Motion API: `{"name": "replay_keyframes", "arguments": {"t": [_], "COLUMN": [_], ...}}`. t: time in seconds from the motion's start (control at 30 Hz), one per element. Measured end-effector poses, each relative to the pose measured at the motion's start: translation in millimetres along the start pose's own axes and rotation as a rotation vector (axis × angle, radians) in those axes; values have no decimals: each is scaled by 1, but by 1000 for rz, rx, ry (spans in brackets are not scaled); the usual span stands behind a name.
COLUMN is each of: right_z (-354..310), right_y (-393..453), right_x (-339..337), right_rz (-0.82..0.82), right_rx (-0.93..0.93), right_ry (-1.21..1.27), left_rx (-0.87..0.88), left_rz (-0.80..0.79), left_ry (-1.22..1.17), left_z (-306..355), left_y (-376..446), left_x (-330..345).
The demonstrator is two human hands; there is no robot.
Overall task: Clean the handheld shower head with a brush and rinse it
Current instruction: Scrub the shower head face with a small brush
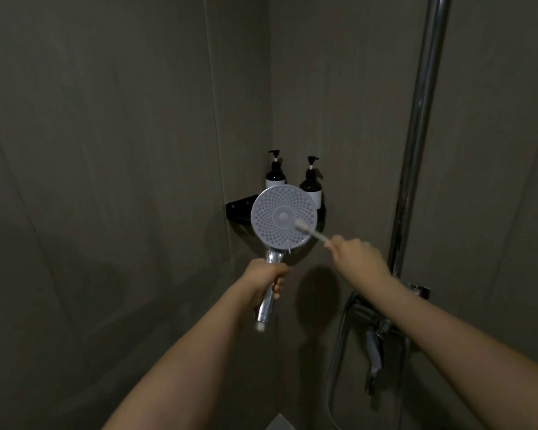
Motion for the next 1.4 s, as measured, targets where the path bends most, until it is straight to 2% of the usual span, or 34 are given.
{"name": "replay_keyframes", "arguments": {"t": [0.07,0.2,0.27,0.33,0.37,0.47,0.53,0.6,0.67,0.7,0.8,0.87,0.9,0.97,1.07,1.1,1.17,1.23,1.33,1.4], "right_z": [-6,10,-14,-45,-51,-30,-21,-37,-56,-51,-26,-35,-46,-42,-18,-19,-35,-27,17,17], "right_y": [-5,5,0,-6,-3,24,31,33,18,20,30,29,22,15,20,18,9,2,11,9], "right_x": [6,-13,-16,-3,-1,-23,-39,-42,-34,-31,-41,-36,-28,-19,-23,-24,-13,-4,-11,-13], "right_rz": [-58,49,82,50,37,55,123,168,93,59,92,99,40,-39,20,51,50,-24,21,58], "right_rx": [-74,62,-32,-208,-225,79,157,32,-57,-24,136,45,-22,23,127,109,-38,55,273,175], "right_ry": [-56,-14,-69,-106,-104,40,108,49,89,96,161,127,104,98,127,85,71,131,265,209], "left_rx": [4,-1,17,39,47,61,71,81,85,87,83,83,84,80,74,71,67,72,77,68], "left_rz": [5,17,34,44,37,13,27,49,46,39,32,37,42,39,45,46,48,42,68,74], "left_ry": [2,18,34,96,121,151,156,170,195,205,213,212,208,197,197,196,176,168,162,152], "left_z": [2,0,2,4,5,9,12,14,14,14,14,15,16,17,17,16,16,15,15,14], "left_y": [-1,0,1,2,2,1,1,2,2,1,-1,-1,-1,-2,-3,-4,-5,-5,-6,-5], "left_x": [-1,-1,-1,1,3,5,3,-1,-4,-6,-10,-12,-12,-11,-10,-10,-9,-9,-13,-15]}}
Point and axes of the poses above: each hand's wrist, its own y-axis towards the middle knuckle, its own x-axis out of the palm, z = x × y, the point moved 4 cm from there along y, towards the middle knuckle, and after that the axes turned 5 degrees about x, right-handed, at the moved point
